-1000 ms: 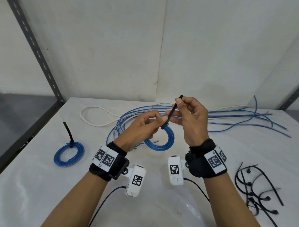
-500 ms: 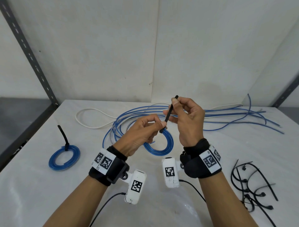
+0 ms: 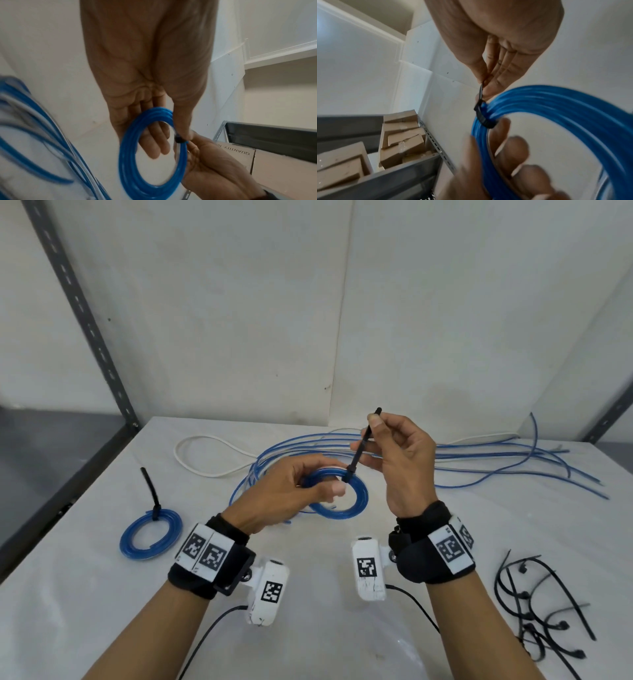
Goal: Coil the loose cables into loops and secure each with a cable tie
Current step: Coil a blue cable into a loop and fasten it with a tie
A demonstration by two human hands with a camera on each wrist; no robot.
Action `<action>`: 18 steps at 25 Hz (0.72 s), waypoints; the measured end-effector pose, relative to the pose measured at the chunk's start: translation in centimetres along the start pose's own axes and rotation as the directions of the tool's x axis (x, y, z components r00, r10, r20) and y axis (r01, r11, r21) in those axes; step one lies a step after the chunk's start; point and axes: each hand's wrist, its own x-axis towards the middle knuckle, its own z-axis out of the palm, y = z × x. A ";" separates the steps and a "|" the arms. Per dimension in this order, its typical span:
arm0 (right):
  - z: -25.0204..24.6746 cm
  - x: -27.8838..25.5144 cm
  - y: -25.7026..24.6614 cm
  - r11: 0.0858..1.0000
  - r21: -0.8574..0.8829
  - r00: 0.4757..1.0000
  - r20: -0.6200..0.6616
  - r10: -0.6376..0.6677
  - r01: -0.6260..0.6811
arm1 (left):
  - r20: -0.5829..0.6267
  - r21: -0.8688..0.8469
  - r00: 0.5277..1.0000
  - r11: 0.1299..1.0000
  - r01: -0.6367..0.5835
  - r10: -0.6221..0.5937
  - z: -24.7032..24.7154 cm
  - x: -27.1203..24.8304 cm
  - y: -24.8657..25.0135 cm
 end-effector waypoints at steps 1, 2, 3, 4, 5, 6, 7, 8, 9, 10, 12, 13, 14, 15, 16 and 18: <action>0.4 0.0 -0.1 0.999 0.020 0.999 0.015 0.030 -0.030 | -0.012 0.024 1.000 1.000 0.002 -0.002 -1.1 -0.8 0.1; 0.6 -0.1 0.0 0.998 0.032 0.998 0.031 0.062 -0.063 | -0.034 0.039 0.999 0.999 0.017 -0.016 -2.0 -1.7 0.1; 1.1 -0.1 0.1 0.995 0.021 0.993 0.062 0.098 -0.099 | -0.063 0.050 0.998 0.998 0.029 -0.026 -3.0 -2.7 0.3; 1.6 -0.1 0.4 0.991 -0.014 0.986 0.101 0.134 -0.133 | -0.080 0.065 0.996 0.997 0.037 -0.032 -3.8 -3.7 0.4; 2.5 -0.1 0.7 0.985 -0.073 0.974 0.151 0.167 -0.158 | -0.092 0.083 0.995 0.995 0.050 -0.043 -4.7 -4.9 0.5; 3.5 0.0 1.0 0.976 -0.146 0.961 0.204 0.188 -0.160 | -0.098 0.108 0.994 0.992 0.067 -0.057 -5.5 -6.2 0.5; 4.6 0.1 1.4 0.965 -0.225 0.948 0.251 0.193 -0.137 | -0.100 0.138 0.992 0.987 0.088 -0.075 -6.2 -7.3 0.5; 6.1 0.1 1.7 0.951 -0.295 0.936 0.301 0.183 -0.092 | -0.113 0.199 0.991 0.975 0.099 -0.078 -6.8 -8.5 0.5; 7.6 0.1 1.9 0.934 -0.356 0.922 0.348 0.171 -0.039 | -0.139 0.314 0.989 0.944 0.099 -0.057 -7.3 -9.5 0.4; 9.4 -0.2 2.2 0.916 -0.401 0.901 0.398 0.171 0.003 | -0.176 0.483 0.984 0.869 0.109 -0.026 -7.9 -10.5 0.1; 12.9 -1.3 3.0 0.891 -0.453 0.851 0.484 0.203 0.045 | -0.227 0.820 0.974 0.538 0.196 -0.009 -8.7 -12.4 0.1; 14.7 -2.0 3.4 0.883 -0.467 0.821 0.524 0.225 0.056 | -0.269 0.905 0.962 0.332 0.267 -0.041 -9.1 -13.3 0.1; 16.1 -2.6 4.0 0.876 -0.476 0.797 0.557 0.235 0.074 | -0.316 0.928 0.945 0.179 0.326 -0.084 -9.3 -13.9 -0.2; 17.6 -3.1 4.8 0.866 -0.488 0.773 0.589 0.236 0.107 | -0.360 0.924 0.923 0.089 0.373 -0.135 -9.4 -14.6 -0.7; 18.9 -3.6 5.6 0.854 -0.498 0.758 0.613 0.223 0.151 | -0.387 0.914 0.903 0.055 0.402 -0.185 -9.6 -15.2 -1.3; 21.2 -4.3 7.5 0.825 -0.523 0.747 0.631 0.208 0.213 | -0.396 0.895 0.877 0.098 0.435 -0.271 -10.0 -16.3 -2.6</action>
